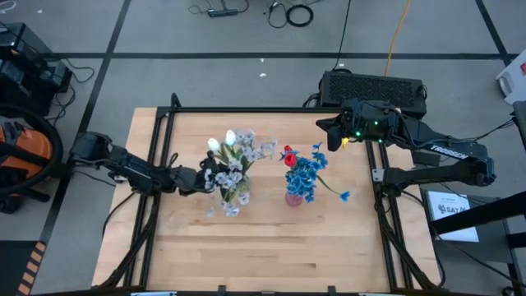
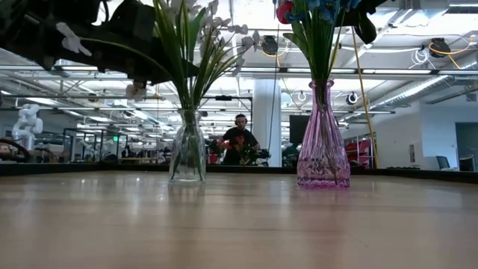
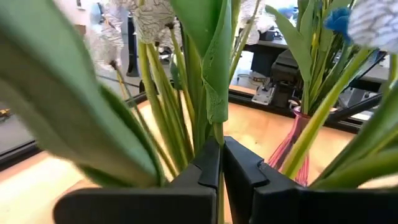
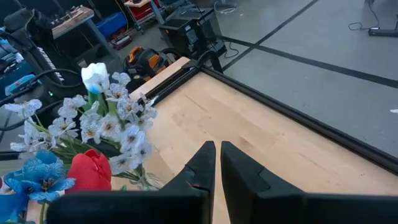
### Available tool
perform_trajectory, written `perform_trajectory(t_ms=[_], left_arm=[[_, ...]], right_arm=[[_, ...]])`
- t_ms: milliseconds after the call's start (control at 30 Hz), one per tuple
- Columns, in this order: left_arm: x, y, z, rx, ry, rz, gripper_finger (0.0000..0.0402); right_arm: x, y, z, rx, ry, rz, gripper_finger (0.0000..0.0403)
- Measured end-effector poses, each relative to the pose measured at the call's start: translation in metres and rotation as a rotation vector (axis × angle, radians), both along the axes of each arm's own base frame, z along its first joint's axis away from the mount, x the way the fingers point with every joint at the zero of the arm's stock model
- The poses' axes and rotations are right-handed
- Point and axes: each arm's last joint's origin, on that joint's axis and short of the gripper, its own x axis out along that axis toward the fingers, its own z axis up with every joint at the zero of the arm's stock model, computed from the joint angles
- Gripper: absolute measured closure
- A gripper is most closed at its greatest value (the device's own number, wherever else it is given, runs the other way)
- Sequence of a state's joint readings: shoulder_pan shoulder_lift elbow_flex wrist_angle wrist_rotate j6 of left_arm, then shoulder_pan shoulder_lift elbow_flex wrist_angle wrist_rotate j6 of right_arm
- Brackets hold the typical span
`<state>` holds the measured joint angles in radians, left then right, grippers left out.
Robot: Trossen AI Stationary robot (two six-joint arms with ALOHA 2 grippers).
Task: Sort flowers into vase by color
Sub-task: Put the white flower into the transparent vase
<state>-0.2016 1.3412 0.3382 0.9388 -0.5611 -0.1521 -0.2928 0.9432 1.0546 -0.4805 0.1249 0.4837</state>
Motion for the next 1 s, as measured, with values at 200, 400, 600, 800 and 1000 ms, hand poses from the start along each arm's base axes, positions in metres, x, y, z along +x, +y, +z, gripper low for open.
perform_trajectory(t_ms=[200, 400, 600, 800, 1000], left_arm=[[0.004, -0.001, 0.008, 0.045, -0.005, -0.02, 0.0371], [0.004, -0.002, 0.009, 0.046, -0.009, -0.02, 0.031], [0.004, -0.003, 0.01, 0.047, -0.008, -0.025, 0.0287], [-0.003, -0.004, 0.016, 0.055, 0.014, -0.036, 0.0286], [-0.012, -0.002, 0.029, 0.052, -0.009, -0.035, 0.0286]], right_arm=[[0.0, 0.0, 0.0, -0.012, 0.007, 0.005, 0.0385], [0.0, 0.0, 0.0, -0.019, 0.014, 0.009, 0.0385], [-0.001, 0.0, -0.004, -0.009, 0.047, 0.009, 0.0385], [-0.003, 0.001, -0.007, 0.004, 0.084, 0.008, 0.0385], [-0.004, 0.001, -0.009, 0.007, 0.107, 0.003, 0.0385]])
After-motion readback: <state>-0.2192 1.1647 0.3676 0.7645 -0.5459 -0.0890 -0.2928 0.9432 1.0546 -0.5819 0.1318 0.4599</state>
